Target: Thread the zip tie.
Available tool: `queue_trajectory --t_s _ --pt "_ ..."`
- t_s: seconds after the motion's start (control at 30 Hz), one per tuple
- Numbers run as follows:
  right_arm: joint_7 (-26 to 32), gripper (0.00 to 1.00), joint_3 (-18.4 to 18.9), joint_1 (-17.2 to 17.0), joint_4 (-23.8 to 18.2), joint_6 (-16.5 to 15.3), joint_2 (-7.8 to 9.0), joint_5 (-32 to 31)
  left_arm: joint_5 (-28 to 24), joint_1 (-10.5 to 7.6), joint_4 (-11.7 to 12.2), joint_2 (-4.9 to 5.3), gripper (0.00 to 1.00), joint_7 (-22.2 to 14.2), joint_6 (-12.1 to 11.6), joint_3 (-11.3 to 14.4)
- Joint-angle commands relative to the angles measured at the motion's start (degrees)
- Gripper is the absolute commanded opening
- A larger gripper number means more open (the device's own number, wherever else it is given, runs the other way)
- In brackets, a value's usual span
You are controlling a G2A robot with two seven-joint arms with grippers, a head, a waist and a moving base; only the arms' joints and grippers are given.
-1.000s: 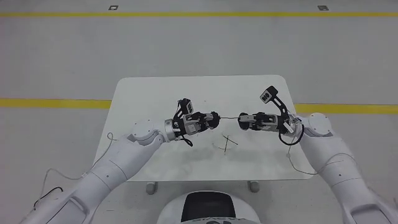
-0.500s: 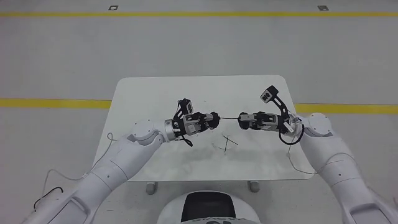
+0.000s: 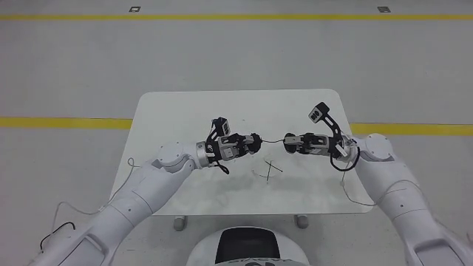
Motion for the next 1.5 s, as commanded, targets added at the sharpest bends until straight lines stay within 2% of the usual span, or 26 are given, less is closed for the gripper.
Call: queue_trajectory --t_s 0.0,0.03,0.07,0.1,0.33,0.57,0.77,0.97,1.2,1.33,1.47 --pt "0.00 0.00 -0.06 0.05 0.03 0.00 -0.01 -0.04 0.16 0.03 0.01 -0.05 0.00 -0.01 0.00 -0.11" --pt "0.00 0.00 -0.08 0.08 0.03 0.00 -0.01 -0.06 0.25 0.05 0.02 -0.08 0.04 -0.01 -0.01 -0.16" --pt "0.00 0.00 -0.11 0.10 0.06 0.00 0.00 -0.09 0.36 0.07 -0.02 -0.11 0.42 -0.09 -0.12 -0.22" --pt "0.00 0.00 -0.16 0.11 0.08 0.00 0.00 -0.06 0.47 0.09 -0.05 -0.14 1.00 -0.16 -0.27 -0.28" --pt "0.00 0.00 -1.60 0.46 0.11 0.00 0.23 1.50 2.87 0.15 -0.30 -0.24 1.00 -0.96 -2.11 -0.49" --pt "0.00 0.00 -5.77 1.71 0.47 0.08 1.10 3.28 4.05 0.42 -0.64 -0.34 1.00 -0.58 -1.97 -0.61" --pt "0.00 0.00 -5.77 1.71 0.47 0.08 1.10 3.28 4.02 0.52 -0.75 -0.35 1.00 -0.49 -1.82 -0.54" --pt "-0.83 0.00 -5.91 0.74 -1.69 1.37 1.06 2.86 6.14 0.50 -1.87 -0.26 1.00 -1.73 0.28 -0.23" --pt "0.00 0.00 -5.87 0.81 -1.91 1.18 1.08 2.60 7.24 0.25 -1.77 -0.23 1.00 -1.33 0.07 -0.34" --pt "-1.71 0.00 -5.64 -0.26 -3.90 2.28 1.13 2.19 8.06 0.68 -2.69 -0.26 1.00 0.23 0.08 -0.42" --pt "-1.04 0.00 -5.26 -0.62 -4.46 2.95 1.21 2.44 8.74 0.78 -3.00 -0.24 1.00 -0.07 -0.04 -0.56"
